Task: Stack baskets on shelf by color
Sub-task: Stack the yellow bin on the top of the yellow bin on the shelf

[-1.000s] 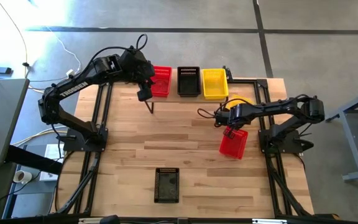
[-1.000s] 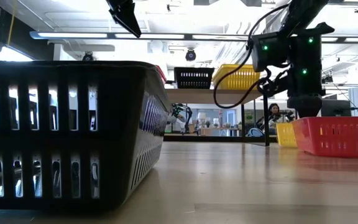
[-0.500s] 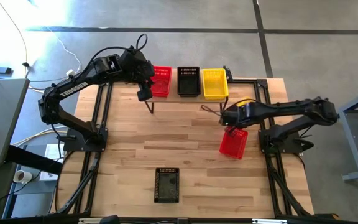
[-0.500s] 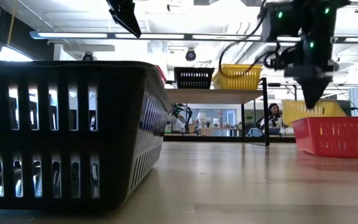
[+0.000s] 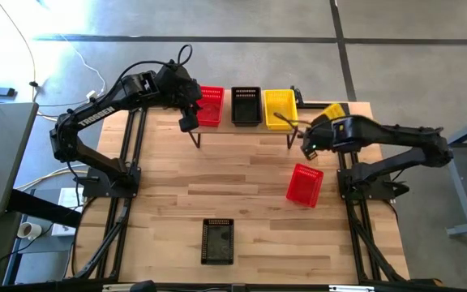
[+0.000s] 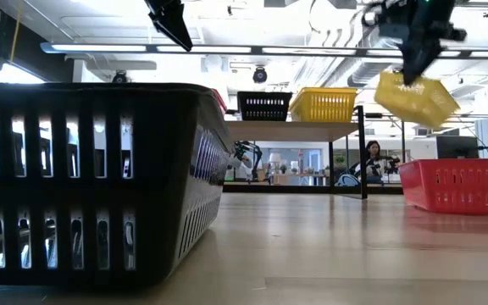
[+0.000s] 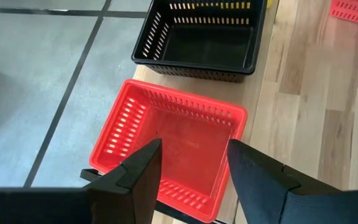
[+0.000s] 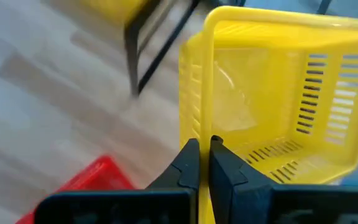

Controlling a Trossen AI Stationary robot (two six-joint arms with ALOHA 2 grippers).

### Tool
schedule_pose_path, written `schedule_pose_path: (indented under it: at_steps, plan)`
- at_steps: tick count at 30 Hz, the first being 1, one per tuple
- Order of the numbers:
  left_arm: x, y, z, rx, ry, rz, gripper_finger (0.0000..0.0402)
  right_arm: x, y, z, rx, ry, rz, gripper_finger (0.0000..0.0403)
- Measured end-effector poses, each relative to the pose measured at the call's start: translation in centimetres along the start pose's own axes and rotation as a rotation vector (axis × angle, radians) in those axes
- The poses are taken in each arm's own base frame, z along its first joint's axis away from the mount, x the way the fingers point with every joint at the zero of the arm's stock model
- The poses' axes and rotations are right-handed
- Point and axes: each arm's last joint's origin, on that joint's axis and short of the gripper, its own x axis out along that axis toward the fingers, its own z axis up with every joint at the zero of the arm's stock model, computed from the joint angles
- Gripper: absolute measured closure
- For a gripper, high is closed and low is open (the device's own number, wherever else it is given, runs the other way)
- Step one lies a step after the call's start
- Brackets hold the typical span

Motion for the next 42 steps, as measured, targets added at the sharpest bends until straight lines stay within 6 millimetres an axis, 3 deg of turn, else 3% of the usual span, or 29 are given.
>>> schedule_pose_path:
  at_steps: [5, 10, 16, 22, 29, 42]
  plan:
    - [0.0, 0.0, 0.0, 0.000, 0.000, 0.000, 0.0229, -2.9, -1.5, 2.7, -0.051, -0.163, -0.040, 0.0402]
    - [0.0, 0.0, 0.0, -0.001, 0.000, 0.000, 0.0229, -5.4, -2.6, 5.7, -0.208, -0.306, -0.082, 0.0403]
    - [0.0, 0.0, 0.0, -0.045, 0.002, -0.004, 0.0229, -6.8, -2.4, 9.1, -0.463, -0.397, -0.080, 0.0403]
    - [0.0, -0.1, -0.1, -0.060, 0.012, -0.007, 0.0229, -5.1, -0.4, 10.9, -0.726, -0.326, -0.014, 0.0403]
    - [0.0, -0.1, -0.1, -0.061, 0.013, -0.008, 0.0229, -2.5, 2.6, 11.5, -0.915, -0.235, 0.052, 0.0403]
    - [0.0, -0.1, -0.1, -0.059, 0.015, -0.009, 0.0229, -0.7, 4.5, 11.4, -0.922, -0.127, 0.128, 0.0403]
